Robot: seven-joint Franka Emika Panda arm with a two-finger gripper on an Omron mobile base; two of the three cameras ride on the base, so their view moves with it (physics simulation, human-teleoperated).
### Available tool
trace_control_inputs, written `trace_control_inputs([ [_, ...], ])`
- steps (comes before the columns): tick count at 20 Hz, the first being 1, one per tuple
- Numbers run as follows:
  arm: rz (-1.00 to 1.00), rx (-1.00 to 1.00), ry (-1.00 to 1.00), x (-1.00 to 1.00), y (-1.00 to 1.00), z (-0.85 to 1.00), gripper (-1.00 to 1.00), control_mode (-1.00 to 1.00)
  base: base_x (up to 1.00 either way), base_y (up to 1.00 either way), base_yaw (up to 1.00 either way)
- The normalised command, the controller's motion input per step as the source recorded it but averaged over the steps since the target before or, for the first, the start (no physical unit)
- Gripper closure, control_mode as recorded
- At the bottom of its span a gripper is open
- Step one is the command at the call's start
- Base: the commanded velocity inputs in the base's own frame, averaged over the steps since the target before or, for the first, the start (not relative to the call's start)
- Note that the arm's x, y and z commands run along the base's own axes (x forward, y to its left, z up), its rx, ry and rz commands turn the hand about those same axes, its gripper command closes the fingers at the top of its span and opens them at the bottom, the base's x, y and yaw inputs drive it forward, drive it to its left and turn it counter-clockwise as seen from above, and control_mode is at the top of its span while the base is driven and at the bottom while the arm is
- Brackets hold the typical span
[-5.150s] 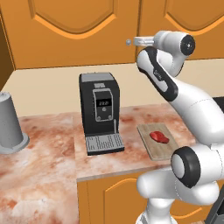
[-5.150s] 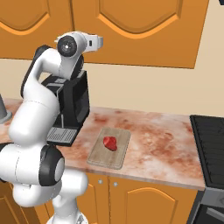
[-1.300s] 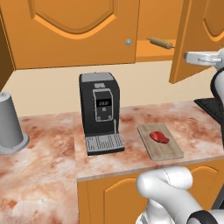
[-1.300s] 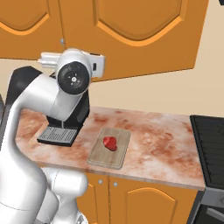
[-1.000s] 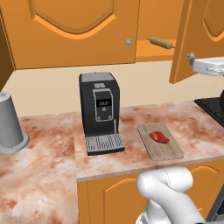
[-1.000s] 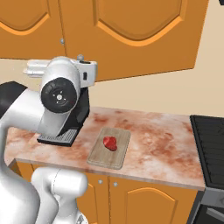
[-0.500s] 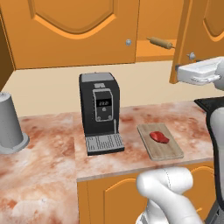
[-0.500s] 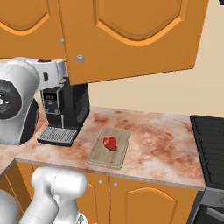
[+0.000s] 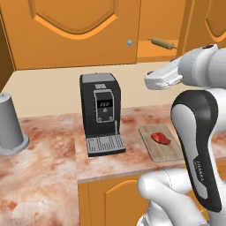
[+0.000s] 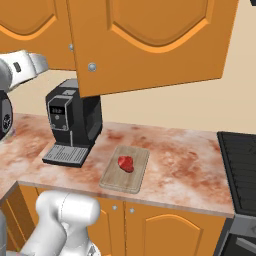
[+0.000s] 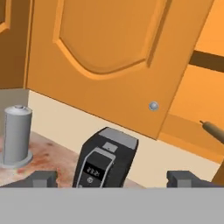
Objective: Open the cabinet, retrieve the rolling pin, and place it next to the meat on the cutting board to prepare for tenderizing.
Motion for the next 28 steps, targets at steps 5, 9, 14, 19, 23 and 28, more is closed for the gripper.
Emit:
trace_control_inputs([
  [5, -0.02, -0.3, 0.06, 0.18, 0.24, -0.27, -1.0, -1.0, 0.0, 0.0, 0.0],
  [9, 0.0, -0.29, 0.0, 0.32, 0.11, -0.18, -1.0, -1.0, 0.0, 0.0, 0.0],
  [14, 0.0, -0.27, 0.02, 0.38, 0.0, -0.14, -1.0, -1.0, 0.0, 0.0, 0.0],
  [19, 0.0, -0.26, 0.01, 0.44, -0.08, -0.11, -1.0, -1.0, 0.0, 0.0, 0.0],
  [23, -0.02, -0.3, 0.0, 0.21, -0.1, -0.07, -1.0, -1.0, 0.0, 0.0, 0.0],
  [28, -0.07, -0.29, -0.03, 0.15, -0.13, -0.08, -1.0, -1.0, 0.0, 0.0, 0.0],
])
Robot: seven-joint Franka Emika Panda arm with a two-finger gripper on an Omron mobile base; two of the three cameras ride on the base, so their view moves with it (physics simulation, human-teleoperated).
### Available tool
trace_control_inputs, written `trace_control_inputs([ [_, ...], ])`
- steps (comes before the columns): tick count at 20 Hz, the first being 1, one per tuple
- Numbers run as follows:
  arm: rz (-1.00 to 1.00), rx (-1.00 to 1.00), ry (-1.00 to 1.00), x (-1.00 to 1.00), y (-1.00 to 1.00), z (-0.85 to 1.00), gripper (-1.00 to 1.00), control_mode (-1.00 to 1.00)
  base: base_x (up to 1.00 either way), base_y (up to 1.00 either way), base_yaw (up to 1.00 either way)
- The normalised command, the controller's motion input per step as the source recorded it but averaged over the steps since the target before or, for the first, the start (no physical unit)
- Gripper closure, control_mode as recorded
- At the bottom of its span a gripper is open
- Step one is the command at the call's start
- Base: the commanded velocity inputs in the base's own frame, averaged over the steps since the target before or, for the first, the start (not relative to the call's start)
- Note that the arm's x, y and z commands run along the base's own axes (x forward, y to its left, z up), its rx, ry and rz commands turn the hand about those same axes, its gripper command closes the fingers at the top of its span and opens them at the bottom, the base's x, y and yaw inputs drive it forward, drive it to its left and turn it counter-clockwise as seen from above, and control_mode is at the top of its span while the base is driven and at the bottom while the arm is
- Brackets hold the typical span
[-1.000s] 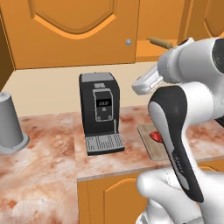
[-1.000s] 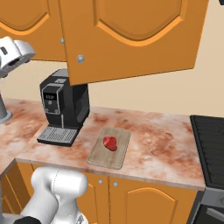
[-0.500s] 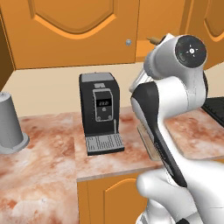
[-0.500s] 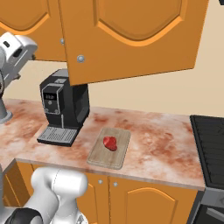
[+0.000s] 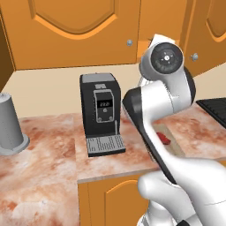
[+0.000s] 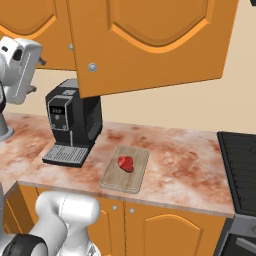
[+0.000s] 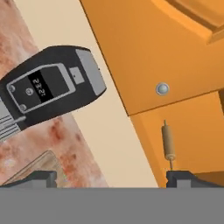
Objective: Open the cabinet, retrieve the rolling pin, and place it next to the meat on the cutting board to prepare for tenderizing.
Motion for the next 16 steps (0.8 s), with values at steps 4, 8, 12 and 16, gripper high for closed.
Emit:
trace_control_inputs([
  [4, -0.08, -0.25, -0.01, 0.31, -0.19, -0.09, -1.0, -1.0, 0.0, 0.0, 0.0],
  [8, -0.11, -0.18, 0.0, 0.37, -0.25, -0.08, -1.0, -1.0, 0.0, 0.0, 0.0],
  [12, -0.11, -0.11, 0.0, 0.42, -0.22, -0.01, -1.0, -1.0, 0.0, 0.0, 0.0],
  [16, -0.1, -0.06, 0.0, 0.37, -0.19, 0.0, -1.0, -1.0, 0.0, 0.0, 0.0],
])
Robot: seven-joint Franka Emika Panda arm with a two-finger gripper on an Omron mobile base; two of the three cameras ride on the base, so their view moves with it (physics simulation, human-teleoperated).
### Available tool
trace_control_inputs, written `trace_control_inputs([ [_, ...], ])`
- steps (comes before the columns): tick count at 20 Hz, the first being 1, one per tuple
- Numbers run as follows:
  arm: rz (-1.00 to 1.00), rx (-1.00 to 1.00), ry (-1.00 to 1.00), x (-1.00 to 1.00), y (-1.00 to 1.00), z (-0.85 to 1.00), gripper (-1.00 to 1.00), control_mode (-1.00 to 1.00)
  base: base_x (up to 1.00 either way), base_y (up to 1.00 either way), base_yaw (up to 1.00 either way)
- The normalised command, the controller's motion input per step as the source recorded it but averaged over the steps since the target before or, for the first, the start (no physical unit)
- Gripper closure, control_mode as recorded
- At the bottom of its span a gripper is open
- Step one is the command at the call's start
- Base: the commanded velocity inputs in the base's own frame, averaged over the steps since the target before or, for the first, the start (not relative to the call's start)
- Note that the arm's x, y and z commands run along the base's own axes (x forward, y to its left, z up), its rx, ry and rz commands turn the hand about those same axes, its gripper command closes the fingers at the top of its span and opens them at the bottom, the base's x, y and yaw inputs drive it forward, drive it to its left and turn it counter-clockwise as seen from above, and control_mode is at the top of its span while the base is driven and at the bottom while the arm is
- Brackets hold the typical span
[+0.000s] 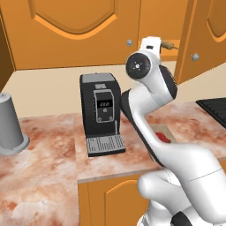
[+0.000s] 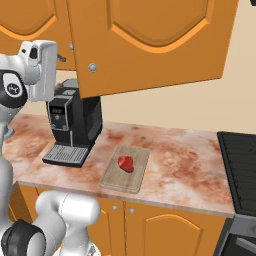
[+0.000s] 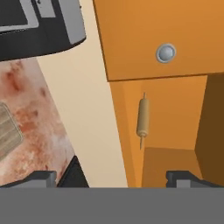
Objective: Open the cabinet, retrieve the rolling pin, and place it next to the meat on the cutting board to prepare for tenderizing.
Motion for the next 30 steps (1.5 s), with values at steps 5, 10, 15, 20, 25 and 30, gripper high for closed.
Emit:
trace_control_inputs([
  [5, -0.1, -0.05, 0.0, 0.3, -0.17, 0.0, -1.0, -1.0, 0.0, 0.0, 0.0],
  [10, -0.11, -0.05, 0.0, 0.16, -0.16, 0.0, -1.0, -1.0, 0.0, 0.0, 0.0],
  [15, -0.11, -0.04, -0.01, 0.06, -0.17, 0.0, -1.0, -1.0, 0.0, 0.0, 0.0],
  [20, -0.08, -0.02, 0.0, 0.12, -0.16, 0.0, -1.0, -1.0, 0.0, 0.0, 0.0],
  [25, -0.06, -0.01, 0.0, 0.2, -0.15, 0.0, -1.0, -1.0, 0.0, 0.0, 0.0],
  [30, -0.04, -0.01, 0.0, 0.2, -0.13, 0.0, -1.0, -1.0, 0.0, 0.0, 0.0],
])
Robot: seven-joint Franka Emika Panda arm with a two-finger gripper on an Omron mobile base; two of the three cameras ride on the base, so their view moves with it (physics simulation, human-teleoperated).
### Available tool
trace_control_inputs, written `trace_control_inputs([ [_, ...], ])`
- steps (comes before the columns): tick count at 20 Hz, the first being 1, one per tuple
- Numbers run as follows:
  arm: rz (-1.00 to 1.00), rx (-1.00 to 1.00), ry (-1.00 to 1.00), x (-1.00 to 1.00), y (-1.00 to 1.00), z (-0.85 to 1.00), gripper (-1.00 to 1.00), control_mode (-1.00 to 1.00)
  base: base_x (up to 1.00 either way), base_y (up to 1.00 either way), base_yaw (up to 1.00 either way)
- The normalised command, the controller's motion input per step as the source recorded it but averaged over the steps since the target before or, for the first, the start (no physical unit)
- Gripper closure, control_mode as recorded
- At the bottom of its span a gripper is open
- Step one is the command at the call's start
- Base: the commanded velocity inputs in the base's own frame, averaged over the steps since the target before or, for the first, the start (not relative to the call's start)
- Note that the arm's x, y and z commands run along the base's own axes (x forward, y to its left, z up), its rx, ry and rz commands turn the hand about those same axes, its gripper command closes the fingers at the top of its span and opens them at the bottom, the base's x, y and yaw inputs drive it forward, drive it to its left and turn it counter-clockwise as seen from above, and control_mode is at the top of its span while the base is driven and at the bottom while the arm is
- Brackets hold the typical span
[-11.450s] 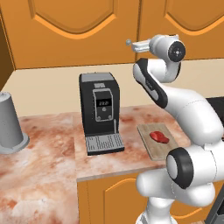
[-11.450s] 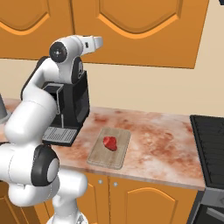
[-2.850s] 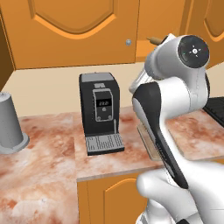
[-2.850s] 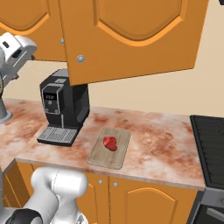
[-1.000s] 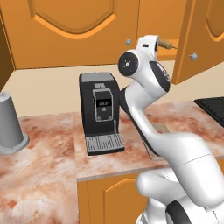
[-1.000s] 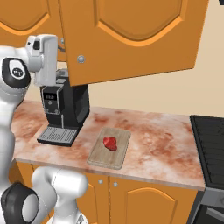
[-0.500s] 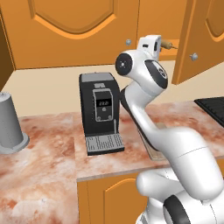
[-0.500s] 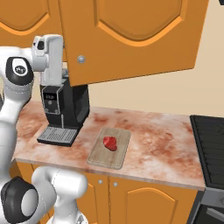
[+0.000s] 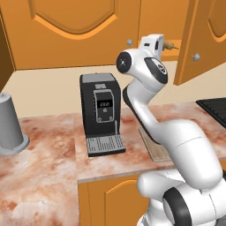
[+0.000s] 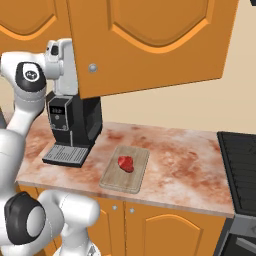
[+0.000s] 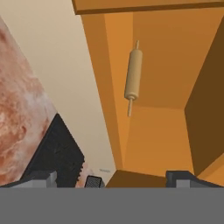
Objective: Open the cabinet, retrieve the rolling pin, and place it next to the meat on the cutting board to prepare for tenderizing.
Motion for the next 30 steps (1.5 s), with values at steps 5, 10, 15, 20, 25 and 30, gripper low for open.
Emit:
trace_control_inputs([
  [5, -0.02, -0.01, 0.0, 0.13, -0.12, 0.0, -1.0, -1.0, 0.0, 0.0, 0.0],
  [10, -0.02, 0.0, 0.0, 0.01, -0.13, 0.0, -1.0, -1.0, 0.0, 0.0, 0.0],
  [15, -0.02, 0.0, 0.0, 0.0, -0.12, 0.0, -1.0, -1.0, 0.0, 0.0, 0.0],
  [20, -0.03, 0.0, 0.0, -0.06, -0.14, 0.0, -1.0, -1.0, 0.0, 0.0, 0.0],
  [25, -0.05, 0.0, -0.02, -0.37, -0.19, 0.0, -1.0, -1.0, 0.0, 0.0, 0.0],
  [30, -0.09, 0.0, -0.04, -0.57, -0.35, -0.01, -1.0, -1.0, 0.0, 0.0, 0.0],
])
